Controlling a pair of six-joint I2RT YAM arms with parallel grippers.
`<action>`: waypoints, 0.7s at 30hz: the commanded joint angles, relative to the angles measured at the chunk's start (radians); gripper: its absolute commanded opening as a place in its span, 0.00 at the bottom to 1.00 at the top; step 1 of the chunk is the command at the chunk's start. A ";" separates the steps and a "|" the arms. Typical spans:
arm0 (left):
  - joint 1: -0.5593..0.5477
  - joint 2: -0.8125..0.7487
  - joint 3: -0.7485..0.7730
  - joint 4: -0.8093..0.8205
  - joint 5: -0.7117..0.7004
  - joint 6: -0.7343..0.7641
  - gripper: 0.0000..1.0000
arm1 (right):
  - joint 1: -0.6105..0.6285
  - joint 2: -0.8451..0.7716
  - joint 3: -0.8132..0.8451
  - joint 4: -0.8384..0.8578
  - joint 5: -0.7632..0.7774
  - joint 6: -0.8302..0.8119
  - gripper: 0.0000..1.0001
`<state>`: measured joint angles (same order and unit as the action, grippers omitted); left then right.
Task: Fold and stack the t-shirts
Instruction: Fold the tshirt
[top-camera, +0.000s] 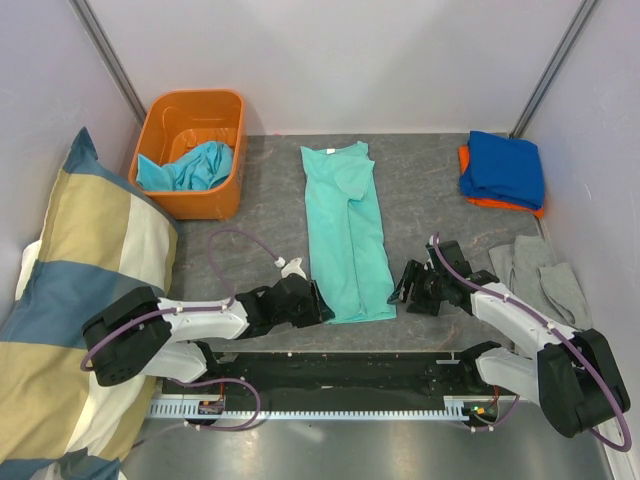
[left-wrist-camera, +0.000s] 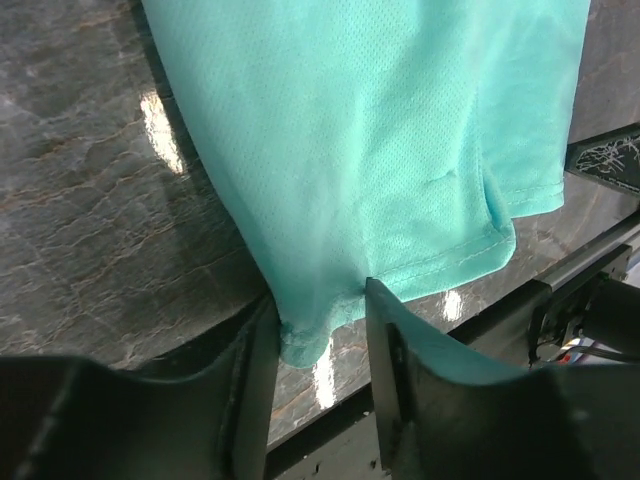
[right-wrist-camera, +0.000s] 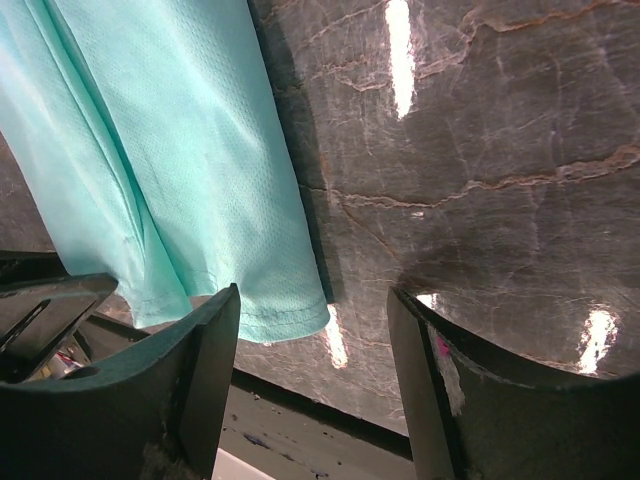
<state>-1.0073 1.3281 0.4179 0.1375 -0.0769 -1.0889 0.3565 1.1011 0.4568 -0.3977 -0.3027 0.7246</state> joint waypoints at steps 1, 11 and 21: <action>-0.002 0.031 -0.044 -0.124 -0.026 0.000 0.38 | 0.006 0.002 0.040 0.000 -0.001 -0.014 0.69; -0.002 -0.041 -0.048 -0.220 -0.060 0.021 0.11 | 0.006 0.005 0.025 0.010 -0.012 -0.022 0.69; -0.002 -0.033 -0.041 -0.236 -0.061 0.027 0.10 | 0.041 0.009 -0.003 0.091 -0.082 0.016 0.70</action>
<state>-1.0058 1.2613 0.3935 0.0223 -0.1013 -1.0920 0.3683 1.1091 0.4568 -0.3660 -0.3435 0.7189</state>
